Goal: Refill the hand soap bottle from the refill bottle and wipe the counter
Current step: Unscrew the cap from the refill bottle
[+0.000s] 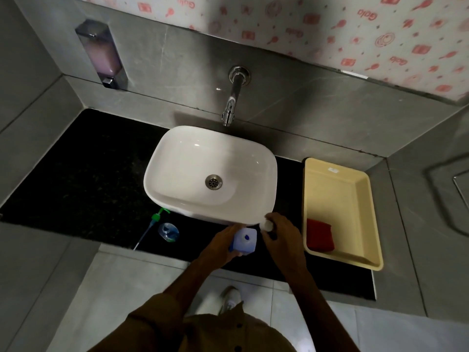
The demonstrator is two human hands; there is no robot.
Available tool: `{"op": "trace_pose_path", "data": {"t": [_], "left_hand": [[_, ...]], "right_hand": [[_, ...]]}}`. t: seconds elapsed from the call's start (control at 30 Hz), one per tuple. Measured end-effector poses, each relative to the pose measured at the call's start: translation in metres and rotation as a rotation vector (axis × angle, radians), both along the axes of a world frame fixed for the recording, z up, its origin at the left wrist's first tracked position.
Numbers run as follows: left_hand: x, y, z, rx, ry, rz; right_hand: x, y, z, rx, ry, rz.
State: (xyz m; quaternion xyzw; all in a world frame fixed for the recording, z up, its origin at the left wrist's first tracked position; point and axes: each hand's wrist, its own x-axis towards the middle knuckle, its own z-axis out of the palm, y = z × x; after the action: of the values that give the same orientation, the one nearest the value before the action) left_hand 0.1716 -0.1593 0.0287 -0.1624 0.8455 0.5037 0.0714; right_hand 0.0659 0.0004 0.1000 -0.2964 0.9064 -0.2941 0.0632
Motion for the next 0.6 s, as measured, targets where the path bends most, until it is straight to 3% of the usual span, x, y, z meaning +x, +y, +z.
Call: {"op": "trace_pose_path", "data": {"t": [0.2, 0.47, 0.6], "left_hand": [[-0.002, 0.004, 0.002, 0.101, -0.066, 0.082], [-0.001, 0.013, -0.020, 0.034, -0.028, 0.148], [0.014, 0.013, -0.023, -0.026, 0.013, 0.167]], "right_hand": [[0.008, 0.041, -0.048, 0.123, -0.159, -0.265], [0.018, 0.036, -0.133, 0.292, -0.304, -0.279], [0.017, 0.036, -0.151, 0.330, -0.236, -0.243]]}}
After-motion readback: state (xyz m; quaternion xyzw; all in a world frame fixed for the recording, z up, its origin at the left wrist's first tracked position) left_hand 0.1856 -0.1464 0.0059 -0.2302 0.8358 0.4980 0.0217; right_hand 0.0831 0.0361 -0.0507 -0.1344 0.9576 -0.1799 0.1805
